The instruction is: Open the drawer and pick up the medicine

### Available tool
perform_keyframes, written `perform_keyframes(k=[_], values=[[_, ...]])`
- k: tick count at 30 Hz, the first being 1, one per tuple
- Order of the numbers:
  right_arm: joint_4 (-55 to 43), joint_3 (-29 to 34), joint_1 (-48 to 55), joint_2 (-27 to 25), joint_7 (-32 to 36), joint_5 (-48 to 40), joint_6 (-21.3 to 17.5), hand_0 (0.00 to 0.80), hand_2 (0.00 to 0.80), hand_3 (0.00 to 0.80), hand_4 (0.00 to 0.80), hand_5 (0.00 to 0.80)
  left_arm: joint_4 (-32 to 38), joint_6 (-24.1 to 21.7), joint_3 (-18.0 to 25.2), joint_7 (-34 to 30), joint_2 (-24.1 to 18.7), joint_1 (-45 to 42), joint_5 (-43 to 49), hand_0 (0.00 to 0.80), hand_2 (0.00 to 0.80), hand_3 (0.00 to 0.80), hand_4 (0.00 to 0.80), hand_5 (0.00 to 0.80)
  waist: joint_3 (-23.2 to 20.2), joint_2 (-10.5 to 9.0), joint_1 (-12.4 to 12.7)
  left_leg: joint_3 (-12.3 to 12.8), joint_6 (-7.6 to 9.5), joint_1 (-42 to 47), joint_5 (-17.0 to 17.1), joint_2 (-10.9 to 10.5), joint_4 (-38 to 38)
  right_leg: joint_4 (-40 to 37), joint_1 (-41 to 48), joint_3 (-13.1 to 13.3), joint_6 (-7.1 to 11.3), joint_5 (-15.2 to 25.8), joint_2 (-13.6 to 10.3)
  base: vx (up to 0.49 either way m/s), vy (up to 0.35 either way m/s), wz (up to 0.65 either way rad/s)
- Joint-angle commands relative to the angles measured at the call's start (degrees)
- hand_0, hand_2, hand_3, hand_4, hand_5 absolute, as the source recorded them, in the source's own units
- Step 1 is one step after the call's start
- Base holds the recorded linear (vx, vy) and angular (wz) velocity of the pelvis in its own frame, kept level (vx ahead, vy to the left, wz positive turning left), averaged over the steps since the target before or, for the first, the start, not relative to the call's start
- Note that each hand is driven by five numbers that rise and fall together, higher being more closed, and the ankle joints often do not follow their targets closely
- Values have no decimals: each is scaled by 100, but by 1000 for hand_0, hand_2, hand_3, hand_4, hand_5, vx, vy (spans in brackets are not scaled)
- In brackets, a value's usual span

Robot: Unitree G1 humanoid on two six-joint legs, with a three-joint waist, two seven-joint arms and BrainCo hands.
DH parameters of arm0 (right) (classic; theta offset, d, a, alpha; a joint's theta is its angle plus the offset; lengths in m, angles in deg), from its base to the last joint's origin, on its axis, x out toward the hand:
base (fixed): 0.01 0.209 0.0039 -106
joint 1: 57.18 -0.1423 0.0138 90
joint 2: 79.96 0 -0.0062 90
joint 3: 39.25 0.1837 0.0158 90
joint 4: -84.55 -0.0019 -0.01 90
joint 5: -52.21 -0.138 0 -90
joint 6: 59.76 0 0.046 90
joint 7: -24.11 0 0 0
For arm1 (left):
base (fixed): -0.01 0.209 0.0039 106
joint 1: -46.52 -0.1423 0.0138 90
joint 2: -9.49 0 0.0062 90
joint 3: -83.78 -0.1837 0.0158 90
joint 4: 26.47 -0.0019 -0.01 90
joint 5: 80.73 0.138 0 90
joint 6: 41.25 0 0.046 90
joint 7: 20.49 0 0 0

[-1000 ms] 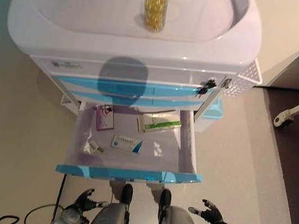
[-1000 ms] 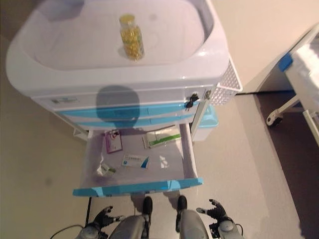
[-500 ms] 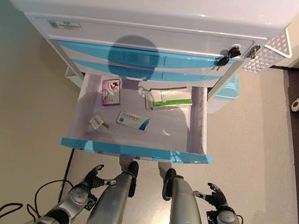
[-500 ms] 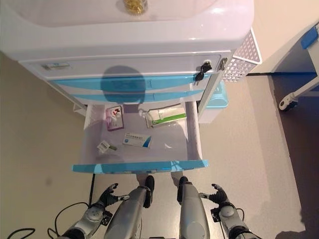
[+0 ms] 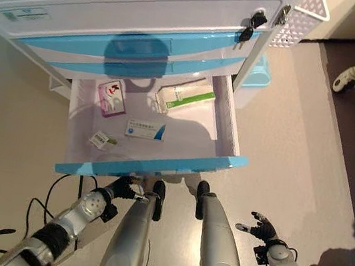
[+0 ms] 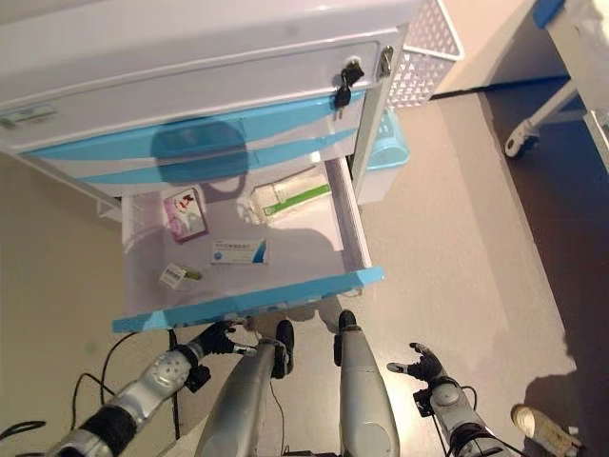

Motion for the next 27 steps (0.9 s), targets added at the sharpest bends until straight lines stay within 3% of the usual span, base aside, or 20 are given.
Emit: perform_keyframes(k=[1, 5, 11, 20, 23, 24, 27], values=[[132, -278, 277, -234, 171, 112, 98, 0, 0, 0, 0, 0, 507, -135, 155, -302, -428, 20, -874, 0, 0, 0, 0, 0, -414, 23, -12, 141, 320, 18, 5, -184, -195, -729, 56, 100, 157, 728, -5, 5, 23, -8], [290, -307, 407, -210, 312, 136, 123, 0, 0, 0, 0, 0, 939, -97, 29, -474, -1036, 288, -1198, 0, 0, 0, 0, 0, -494, 22, -51, 180, 307, 7, -13, -165, -199, -757, 6, 147, 158, 740, 1, 12, 10, -6], [429, -339, 435, -149, 344, 77, 129, 0, 0, 0, 0, 0, 1087, -179, 85, -377, -1540, 577, -1411, 0, 0, 0, 0, 0, -598, -18, -80, 324, 297, -40, 5, -86, -295, -927, -92, 321, 216, 856, 89, 5, 13, -8], [392, -287, 482, -76, 351, -53, 112, 0, 0, 0, 0, 0, 613, -226, 482, 54, -1522, 1072, -1289, 0, 0, 0, 0, 0, -613, -136, -126, 494, 292, -74, 38, -5, -394, -1181, -124, 478, 308, 1017, 132, -5, 19, -15], [412, -260, 515, -44, 358, -51, 125, 0, 0, 0, 0, 0, 193, -199, 676, 306, -1401, 1363, -1020, 0, 0, 0, 0, 0, -609, -201, -163, 567, 297, -75, 32, 38, -421, -1278, -128, 564, 351, 1083, 164, 2, 33, -7], [447, -250, 520, -28, 364, -36, 127, 0, 0, 0, 0, 0, -312, -180, 820, 497, -1235, 1568, -793, 0, 0, 0, 0, 0, -608, -246, -185, 610, 300, -57, 26, 58, -451, -1350, -126, 616, 380, 1120, 181, 5, 31, -13], [465, -226, 517, -13, 362, -28, 131, 0, 0, 0, 0, 0, -614, -147, 973, 642, -1102, 1756, -696, 0, 0, 0, 0, 0, -606, -286, -197, 660, 305, -62, 14, 87, -452, -1408, -123, 665, 397, 1156, 189, 2, 25, -22]])
